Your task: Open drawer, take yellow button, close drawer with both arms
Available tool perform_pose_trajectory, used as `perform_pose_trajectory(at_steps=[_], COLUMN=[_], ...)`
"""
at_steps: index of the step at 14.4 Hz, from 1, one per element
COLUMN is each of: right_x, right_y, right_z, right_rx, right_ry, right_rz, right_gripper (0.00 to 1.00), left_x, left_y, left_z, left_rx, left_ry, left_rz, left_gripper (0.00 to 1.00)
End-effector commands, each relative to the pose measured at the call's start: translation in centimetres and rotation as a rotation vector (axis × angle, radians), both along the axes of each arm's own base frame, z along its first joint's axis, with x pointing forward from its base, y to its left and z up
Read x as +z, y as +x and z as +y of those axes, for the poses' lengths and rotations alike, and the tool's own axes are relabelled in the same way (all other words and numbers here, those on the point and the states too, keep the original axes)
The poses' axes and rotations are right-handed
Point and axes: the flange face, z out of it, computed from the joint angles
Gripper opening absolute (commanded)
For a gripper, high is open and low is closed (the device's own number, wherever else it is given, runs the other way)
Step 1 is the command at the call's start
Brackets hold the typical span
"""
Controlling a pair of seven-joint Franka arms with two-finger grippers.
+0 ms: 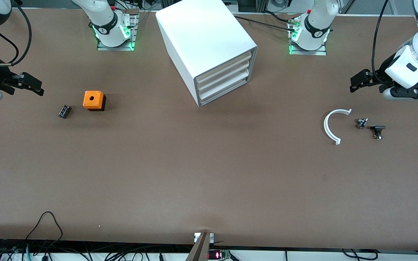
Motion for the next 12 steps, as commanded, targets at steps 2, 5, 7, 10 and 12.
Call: perform_pose_trajectory(at_steps=[2,5,7,10,12], right_x=[0.5,0.5,0.5,0.5,0.5], right_y=[0.2,0.2,0.2,0.2,0.2], right_z=[-0.3,-0.3,-0.3,-0.3,-0.3], right_rx=[0.003,0.001,0.000,-0.004,-0.002], right_ry=[-0.002,-0.002,-0.002,-0.002,-0.002], right_rz=[-0.002,-0.002,-0.002,-0.002,-0.002], right_gripper=[0.99,0.99,0.99,0.99,0.99], left_x=[0.6,1.0,0.7,0.1,-1.3], left_y=[-0.2,0.1,0.3,1.1,2.5], left_z=[0.3,0.3,0.2,-0.1,-1.0], left_rx=[-0.020,-0.020,-0.023,-0.031,-0.053], left_ry=[0.012,0.011,0.010,0.006,0.009], left_rz=[0.013,-0.001,0.002,0.013,0.049], left_gripper=[1.00,1.00,1.00,1.00,1.00])
